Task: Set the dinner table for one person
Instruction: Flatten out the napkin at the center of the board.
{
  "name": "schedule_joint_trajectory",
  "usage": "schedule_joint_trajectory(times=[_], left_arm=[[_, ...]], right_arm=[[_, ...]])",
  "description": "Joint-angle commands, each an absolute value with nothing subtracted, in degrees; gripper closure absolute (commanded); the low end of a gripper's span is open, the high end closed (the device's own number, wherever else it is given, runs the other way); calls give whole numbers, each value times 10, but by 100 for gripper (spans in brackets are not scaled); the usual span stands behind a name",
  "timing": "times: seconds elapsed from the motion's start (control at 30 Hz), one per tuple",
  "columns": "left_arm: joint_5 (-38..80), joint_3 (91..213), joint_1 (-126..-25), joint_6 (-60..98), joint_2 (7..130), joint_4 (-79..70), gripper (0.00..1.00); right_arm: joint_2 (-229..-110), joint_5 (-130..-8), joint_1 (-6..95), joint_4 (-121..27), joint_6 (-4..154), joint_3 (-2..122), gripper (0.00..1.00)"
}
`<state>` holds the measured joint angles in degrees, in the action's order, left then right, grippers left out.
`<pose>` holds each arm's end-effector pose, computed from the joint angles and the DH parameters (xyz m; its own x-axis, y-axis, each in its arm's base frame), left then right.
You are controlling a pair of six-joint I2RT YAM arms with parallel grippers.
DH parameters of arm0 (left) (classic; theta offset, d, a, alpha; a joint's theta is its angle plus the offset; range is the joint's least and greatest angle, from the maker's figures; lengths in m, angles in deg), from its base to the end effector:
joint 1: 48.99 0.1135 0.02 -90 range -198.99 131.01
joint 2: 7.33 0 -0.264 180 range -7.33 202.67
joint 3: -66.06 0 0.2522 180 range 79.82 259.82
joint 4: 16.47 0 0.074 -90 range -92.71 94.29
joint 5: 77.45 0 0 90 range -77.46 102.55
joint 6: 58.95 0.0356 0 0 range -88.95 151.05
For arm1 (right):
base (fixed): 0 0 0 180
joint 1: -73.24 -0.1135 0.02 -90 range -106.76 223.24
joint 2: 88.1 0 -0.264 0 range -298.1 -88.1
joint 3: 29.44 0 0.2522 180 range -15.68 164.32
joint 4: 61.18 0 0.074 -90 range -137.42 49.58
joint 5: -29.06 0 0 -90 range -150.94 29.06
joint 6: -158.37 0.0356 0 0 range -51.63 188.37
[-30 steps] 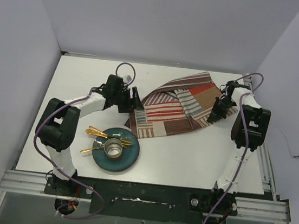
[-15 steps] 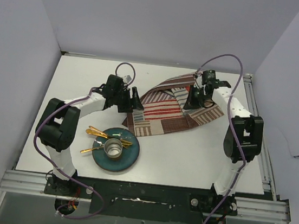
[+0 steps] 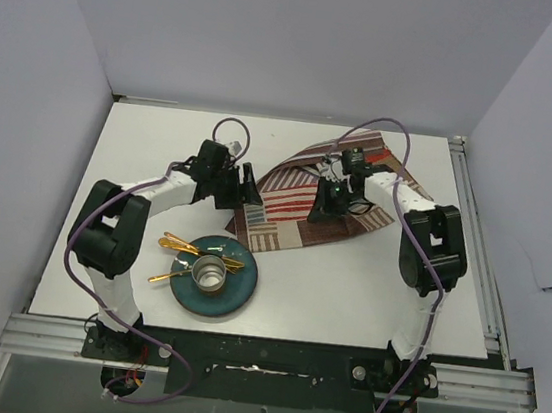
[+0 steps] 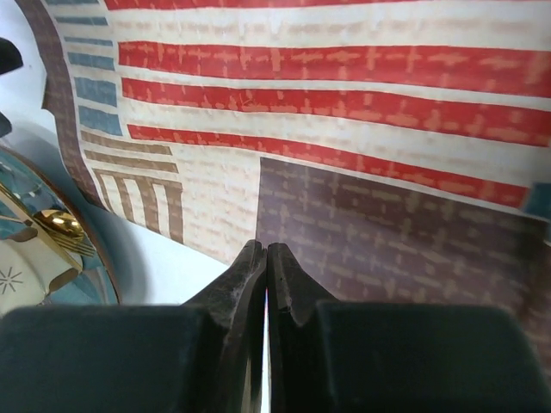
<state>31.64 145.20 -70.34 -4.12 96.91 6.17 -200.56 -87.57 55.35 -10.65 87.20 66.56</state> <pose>0.3550 -0.1513 0.1827 -0.8796 -0.2406 -0.4103 0.0516 0.8092 -0.5852 0.3796 0.1393 0.1886 -0.9715 -0.0104 -0.2368 -0.1350 0.8455 0.5166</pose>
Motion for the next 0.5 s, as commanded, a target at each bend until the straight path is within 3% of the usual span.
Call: schedule_joint_trajectory(times=[0.0,0.23,0.47], left_arm=[[294,1452,-705,-21,975,69,32],[276,1457,-705,-14,988,78,32],[274,1464,-704,-8,993,85,32]], right_arm=[[-2015,-891,540,-135,874,666,100],[-2115,-842,545,-68,849,740,100],[-2351,-863,575,51,822,1024,100]])
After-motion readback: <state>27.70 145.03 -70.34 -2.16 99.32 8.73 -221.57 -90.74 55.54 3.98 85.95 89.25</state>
